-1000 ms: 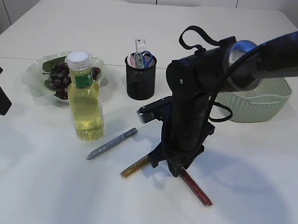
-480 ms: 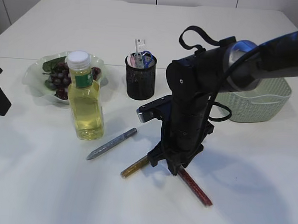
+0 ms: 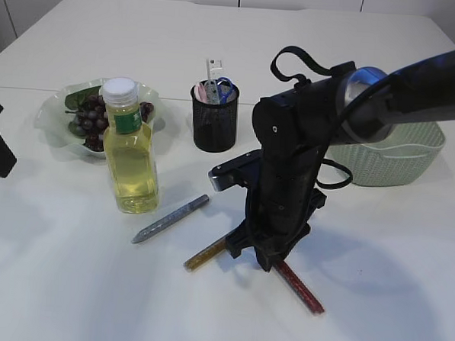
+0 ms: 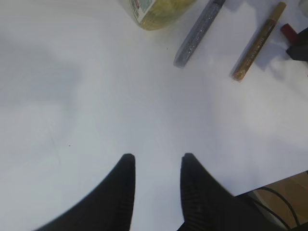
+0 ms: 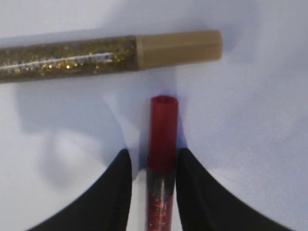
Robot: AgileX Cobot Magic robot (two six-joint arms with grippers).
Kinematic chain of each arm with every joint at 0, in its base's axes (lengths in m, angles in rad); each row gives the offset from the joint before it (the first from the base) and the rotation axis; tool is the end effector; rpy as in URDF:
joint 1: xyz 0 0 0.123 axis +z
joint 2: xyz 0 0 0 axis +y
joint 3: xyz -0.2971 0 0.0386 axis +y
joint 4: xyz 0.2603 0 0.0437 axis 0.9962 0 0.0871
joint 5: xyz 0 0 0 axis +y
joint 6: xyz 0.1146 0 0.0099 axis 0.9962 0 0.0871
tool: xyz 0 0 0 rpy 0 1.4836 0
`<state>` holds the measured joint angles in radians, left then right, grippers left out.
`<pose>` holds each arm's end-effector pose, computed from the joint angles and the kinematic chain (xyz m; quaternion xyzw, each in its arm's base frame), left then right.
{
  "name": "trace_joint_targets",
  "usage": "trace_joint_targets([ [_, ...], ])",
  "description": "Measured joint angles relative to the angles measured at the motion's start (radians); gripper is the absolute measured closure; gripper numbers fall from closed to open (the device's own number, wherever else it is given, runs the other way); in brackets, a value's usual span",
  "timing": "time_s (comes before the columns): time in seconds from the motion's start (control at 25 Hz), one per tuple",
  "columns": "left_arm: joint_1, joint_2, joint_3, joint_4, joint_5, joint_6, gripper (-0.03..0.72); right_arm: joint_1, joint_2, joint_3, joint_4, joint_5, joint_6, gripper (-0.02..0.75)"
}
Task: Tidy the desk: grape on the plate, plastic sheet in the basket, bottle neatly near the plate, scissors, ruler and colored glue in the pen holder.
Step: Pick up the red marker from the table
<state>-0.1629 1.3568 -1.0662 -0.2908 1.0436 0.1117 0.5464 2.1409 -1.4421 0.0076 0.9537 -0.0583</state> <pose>0.2656 -0.0726 0.2838 0.0824 0.9744 -0.1394 0.1560 0.3591 0.2192 0.1033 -0.2957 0.9553 0.0037 0.0019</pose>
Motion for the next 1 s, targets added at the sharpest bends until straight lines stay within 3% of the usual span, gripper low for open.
trace_joint_targets([
  [0.16,0.000,0.000,0.000,0.000,0.011,0.000,0.449,0.000,0.000,0.000,0.000,0.000,0.000,0.503],
  [0.36,0.000,0.000,0.000,0.000,0.014,0.000,0.449,0.000,0.000,0.000,-0.001,0.000,0.000,0.595],
  [0.8,0.000,0.000,0.000,0.000,0.019,0.000,0.449,-0.007,-0.058,-0.005,0.002,0.011,-0.008,0.603],
  [1.0,0.000,0.000,0.000,0.000,0.019,0.001,0.449,-0.077,-0.136,-0.077,0.133,0.027,-0.118,0.603],
])
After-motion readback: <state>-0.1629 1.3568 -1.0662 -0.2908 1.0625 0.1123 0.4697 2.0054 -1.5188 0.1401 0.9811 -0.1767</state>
